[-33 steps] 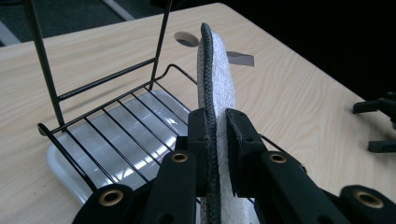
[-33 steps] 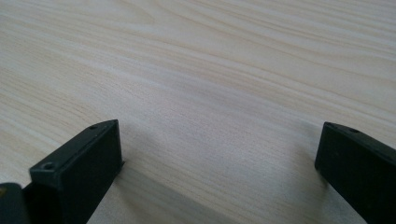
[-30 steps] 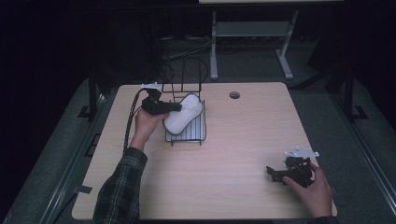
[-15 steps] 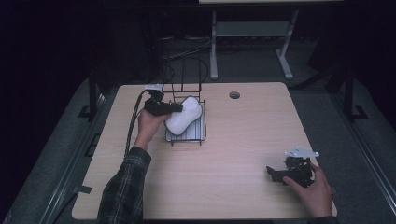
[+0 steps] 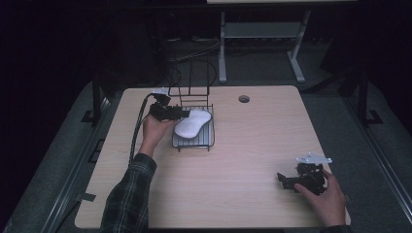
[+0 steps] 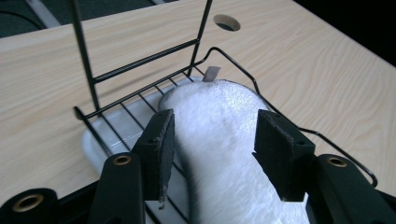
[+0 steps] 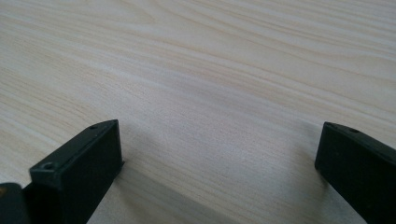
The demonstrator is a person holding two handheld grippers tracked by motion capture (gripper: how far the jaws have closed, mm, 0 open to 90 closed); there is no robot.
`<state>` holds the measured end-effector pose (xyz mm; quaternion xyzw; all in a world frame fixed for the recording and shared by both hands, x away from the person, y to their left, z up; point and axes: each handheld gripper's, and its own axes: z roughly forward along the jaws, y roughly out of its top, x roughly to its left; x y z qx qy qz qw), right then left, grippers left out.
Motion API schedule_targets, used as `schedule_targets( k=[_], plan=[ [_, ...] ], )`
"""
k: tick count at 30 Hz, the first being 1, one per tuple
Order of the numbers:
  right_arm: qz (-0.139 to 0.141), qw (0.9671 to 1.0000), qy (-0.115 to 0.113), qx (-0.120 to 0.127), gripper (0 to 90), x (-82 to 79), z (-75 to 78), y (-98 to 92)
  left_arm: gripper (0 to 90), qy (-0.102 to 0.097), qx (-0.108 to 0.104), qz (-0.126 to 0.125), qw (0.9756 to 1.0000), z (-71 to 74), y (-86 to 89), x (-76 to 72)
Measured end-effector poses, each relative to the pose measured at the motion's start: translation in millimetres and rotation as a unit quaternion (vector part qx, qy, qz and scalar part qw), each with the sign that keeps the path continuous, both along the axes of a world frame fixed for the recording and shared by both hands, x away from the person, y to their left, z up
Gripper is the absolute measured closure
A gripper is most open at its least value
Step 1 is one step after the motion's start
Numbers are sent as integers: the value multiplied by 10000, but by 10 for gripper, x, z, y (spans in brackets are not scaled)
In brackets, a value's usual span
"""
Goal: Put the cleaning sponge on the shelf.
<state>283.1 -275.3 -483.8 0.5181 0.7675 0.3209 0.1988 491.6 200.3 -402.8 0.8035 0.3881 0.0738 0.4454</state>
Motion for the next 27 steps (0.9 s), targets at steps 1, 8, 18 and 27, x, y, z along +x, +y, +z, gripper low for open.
schedule_targets(
  k=[1,8,18,27],
  plan=[
    [1,10000,0,-2,2,0,0,0,502,-10,-9,-25,10000,11,5,-17],
    [1,10000,1,-1,2,0,0,0,859,-71,-16,-267,9996,-11,61,-196],
    [-1,10000,1,-1,2,0,0,0,898,30,163,-492,9986,-216,57,-447],
    [-3,10000,2,-3,2,0,0,1,898,91,-52,-568,9983,-299,18,-561]
  ],
)
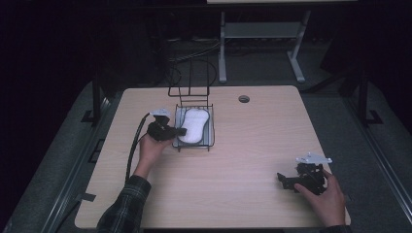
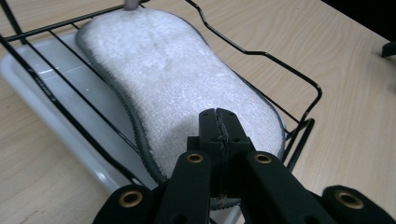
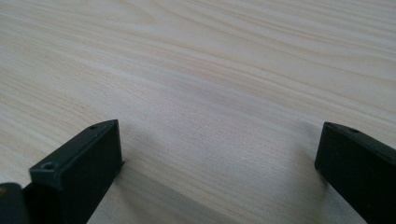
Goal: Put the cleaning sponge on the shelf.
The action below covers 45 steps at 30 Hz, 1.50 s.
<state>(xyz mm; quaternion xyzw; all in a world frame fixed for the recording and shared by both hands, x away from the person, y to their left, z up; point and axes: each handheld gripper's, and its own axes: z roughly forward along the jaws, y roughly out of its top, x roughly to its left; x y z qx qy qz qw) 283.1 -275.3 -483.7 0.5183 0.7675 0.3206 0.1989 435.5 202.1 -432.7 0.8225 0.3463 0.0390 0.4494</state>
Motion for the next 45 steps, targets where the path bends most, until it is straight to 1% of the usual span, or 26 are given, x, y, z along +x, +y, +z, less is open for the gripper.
schedule_targets(
  k=[7,11,15,17,19,22,25,28,29,31,33,34,36,38,44,45],
  plan=[
    [-6,10000,1,3,2,0,0,1,892,0,-82,-37,10000,-7,-45,-15],
    [-7,10000,1,1,2,0,0,1,826,-88,-72,-13,9999,26,-31,-42],
    [-4,10000,-1,-2,2,0,0,1,694,-91,-87,6,9999,77,44,-97],
    [-4,10000,-2,-2,2,0,0,1,609,-72,-56,-5,10000,102,77,-130],
    [-3,10000,-1,-3,2,0,0,0,527,-141,0,-37,9999,134,105,-184],
    [-7,10000,-1,-4,2,-1,0,1,402,-185,51,-25,9998,179,154,-249],
    [-12,10000,-3,-4,3,-2,0,2,320,-258,98,36,9996,215,213,-324],
    [-12,10000,-4,-5,2,-2,0,1,227,-317,320,101,9989,230,263,-392],
    [-13,10000,-3,-6,2,-2,0,2,202,-331,355,134,9987,230,279,-419],
    [-14,10000,-4,-6,2,-2,0,2,182,-335,382,170,9986,233,316,-475],
    [-15,10000,-3,-6,2,-2,0,2,174,-338,451,216,9982,242,351,-530],
    [-14,10000,-4,-6,2,-2,0,2,169,-373,500,214,9978,248,368,-556],
    [-14,10000,-4,-6,2,-2,0,2,163,-397,480,242,9978,256,396,-612],
    [-15,10000,-3,-5,2,-2,0,2,152,-403,521,271,9975,254,420,-679],
    [-13,10000,-4,-7,2,-2,0,2,136,-396,733,261,9962,212,443,-877],
    [-14,10000,-2,-7,2,-3,0,2,136,-403,732,262,9962,199,444,-913]
  ],
)
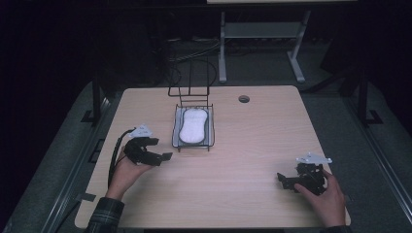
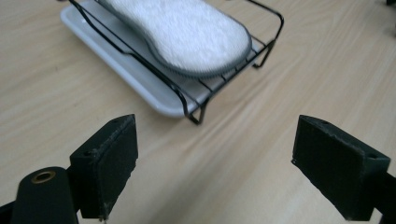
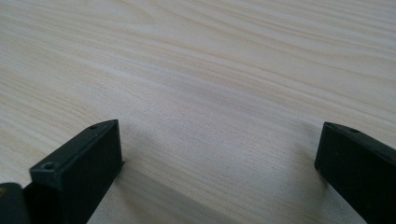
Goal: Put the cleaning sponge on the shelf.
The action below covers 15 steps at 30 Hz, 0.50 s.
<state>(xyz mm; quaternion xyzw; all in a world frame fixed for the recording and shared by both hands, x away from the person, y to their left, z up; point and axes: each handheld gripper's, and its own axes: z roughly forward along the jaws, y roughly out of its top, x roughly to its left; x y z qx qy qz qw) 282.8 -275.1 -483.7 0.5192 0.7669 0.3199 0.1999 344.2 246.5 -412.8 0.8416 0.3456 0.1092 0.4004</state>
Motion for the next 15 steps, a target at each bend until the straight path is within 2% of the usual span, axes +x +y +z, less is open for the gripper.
schedule_targets(
  k=[8,15],
  plan=[
    [1,10000,-2,-1,2,0,0,0,135,47,205,8,9998,-103,50,-254],
    [2,10000,-1,1,2,0,0,0,136,174,377,36,9991,-246,105,-430]
  ],
)
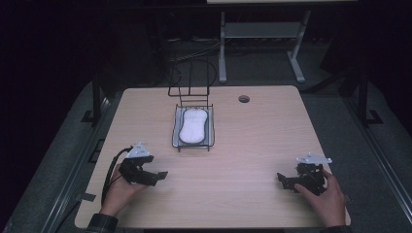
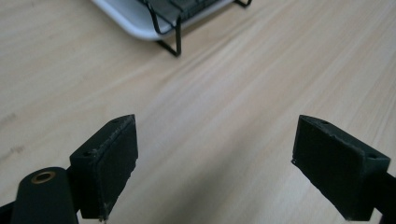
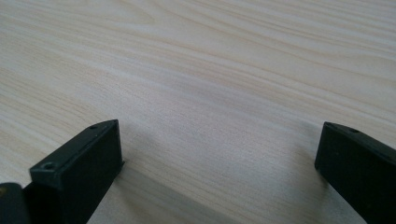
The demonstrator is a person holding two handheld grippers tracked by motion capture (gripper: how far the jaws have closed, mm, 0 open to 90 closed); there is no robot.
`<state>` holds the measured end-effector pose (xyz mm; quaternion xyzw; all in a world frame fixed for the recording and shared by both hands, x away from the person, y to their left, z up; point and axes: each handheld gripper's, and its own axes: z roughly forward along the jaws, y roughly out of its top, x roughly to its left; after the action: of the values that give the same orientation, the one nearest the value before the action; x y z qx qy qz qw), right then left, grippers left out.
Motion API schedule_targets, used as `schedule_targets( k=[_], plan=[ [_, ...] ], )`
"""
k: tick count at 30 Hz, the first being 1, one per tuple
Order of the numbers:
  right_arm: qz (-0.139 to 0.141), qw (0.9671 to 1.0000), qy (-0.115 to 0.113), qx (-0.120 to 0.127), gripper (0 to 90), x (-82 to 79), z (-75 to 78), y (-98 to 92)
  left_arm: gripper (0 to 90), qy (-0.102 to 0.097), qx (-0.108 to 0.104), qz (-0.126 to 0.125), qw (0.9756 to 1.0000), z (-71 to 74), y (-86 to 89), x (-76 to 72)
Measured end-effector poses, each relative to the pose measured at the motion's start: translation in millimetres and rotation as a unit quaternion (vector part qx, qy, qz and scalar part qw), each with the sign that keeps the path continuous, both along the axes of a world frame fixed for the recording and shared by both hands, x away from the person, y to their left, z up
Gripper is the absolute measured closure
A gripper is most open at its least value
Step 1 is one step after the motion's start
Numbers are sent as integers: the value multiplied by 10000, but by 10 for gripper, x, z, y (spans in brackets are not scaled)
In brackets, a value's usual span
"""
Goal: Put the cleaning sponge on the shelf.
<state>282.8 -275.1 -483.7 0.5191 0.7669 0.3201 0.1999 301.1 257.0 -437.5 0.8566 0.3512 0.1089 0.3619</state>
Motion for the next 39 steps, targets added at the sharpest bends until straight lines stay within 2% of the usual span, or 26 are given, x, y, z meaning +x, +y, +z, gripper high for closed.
schedule_targets(
  k=[15,23,27,31,35,36,39],
  plan=[
    [-2,10000,1,2,3,0,0,1,137,124,317,132,9993,-157,116,-197],
    [-1,10000,0,1,2,0,0,0,136,193,493,152,9985,-249,158,-241],
    [-2,10000,0,0,2,0,0,0,131,121,459,166,9987,-266,172,-264],
    [0,10000,0,-1,2,0,0,0,128,-155,397,149,9990,-312,192,-303],
    [-9,10000,6,5,2,-1,1,2,128,-357,186,134,9991,-361,239,-343],
    [-11,10000,8,7,2,-1,1,2,128,-385,123,143,9991,-373,247,-354],
    [-10,10000,6,4,3,-1,0,2,130,-386,127,143,9991,-373,247,-354]
  ],
)
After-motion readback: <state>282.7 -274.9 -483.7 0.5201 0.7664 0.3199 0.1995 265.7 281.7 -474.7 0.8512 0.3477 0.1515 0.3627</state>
